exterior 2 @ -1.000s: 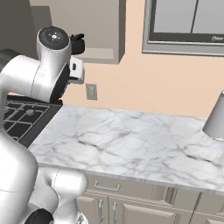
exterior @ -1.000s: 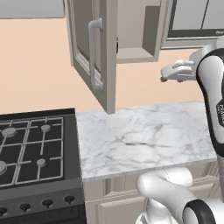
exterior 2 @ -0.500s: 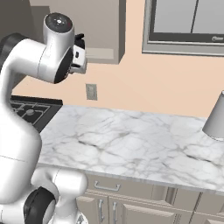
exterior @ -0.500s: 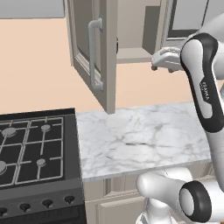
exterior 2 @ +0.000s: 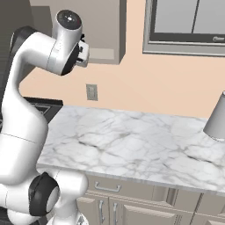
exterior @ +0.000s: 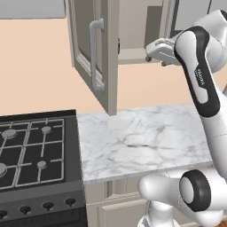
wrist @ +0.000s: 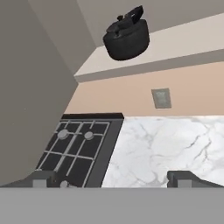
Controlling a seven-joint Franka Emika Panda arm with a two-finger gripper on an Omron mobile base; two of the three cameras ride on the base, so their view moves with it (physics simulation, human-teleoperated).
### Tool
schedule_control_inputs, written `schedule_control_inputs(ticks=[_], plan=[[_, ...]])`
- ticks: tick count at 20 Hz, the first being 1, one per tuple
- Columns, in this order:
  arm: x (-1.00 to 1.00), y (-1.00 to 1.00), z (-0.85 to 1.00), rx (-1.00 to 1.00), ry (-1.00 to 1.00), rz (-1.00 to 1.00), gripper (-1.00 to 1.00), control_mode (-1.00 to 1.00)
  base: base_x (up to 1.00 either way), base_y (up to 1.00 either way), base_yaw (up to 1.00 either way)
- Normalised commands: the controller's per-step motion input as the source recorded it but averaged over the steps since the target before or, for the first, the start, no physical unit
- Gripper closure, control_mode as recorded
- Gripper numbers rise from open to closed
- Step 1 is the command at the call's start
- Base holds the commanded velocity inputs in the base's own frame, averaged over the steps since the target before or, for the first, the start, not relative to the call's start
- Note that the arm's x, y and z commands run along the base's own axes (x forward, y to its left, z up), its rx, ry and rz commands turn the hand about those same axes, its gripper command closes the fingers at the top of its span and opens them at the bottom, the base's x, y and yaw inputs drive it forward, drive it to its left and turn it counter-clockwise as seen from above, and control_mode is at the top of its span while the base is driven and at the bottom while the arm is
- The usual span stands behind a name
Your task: Open the cabinet, pick the kettle from the cabinet, and place it in the sink.
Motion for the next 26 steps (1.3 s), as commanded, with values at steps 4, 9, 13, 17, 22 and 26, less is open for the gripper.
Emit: schedule_control_inputs(ticks=[4,9,13,17,22,26], plan=[[0.49,0.22,0.1,0.05,-0.05,0.0,-1.0,-1.0,0.0,0.0,0.0],[0.49,0.21,0.06,0.02,-0.11,0.0,-1.0,-1.0,0.0,0.0,0.0],[0.45,0.19,0.03,0.0,-0.16,0.0,-1.0,-1.0,0.0,0.0,0.0],[0.49,0.07,0.0,0.0,-0.12,-0.05,-1.0,-1.0,0.0,0.0,0.0],[0.47,0.09,0.02,0.0,-0.04,-0.09,-1.0,-1.0,0.0,0.0,0.0],[0.47,0.15,0.07,0.0,0.0,-0.13,-1.0,-1.0,0.0,0.0,0.0]])
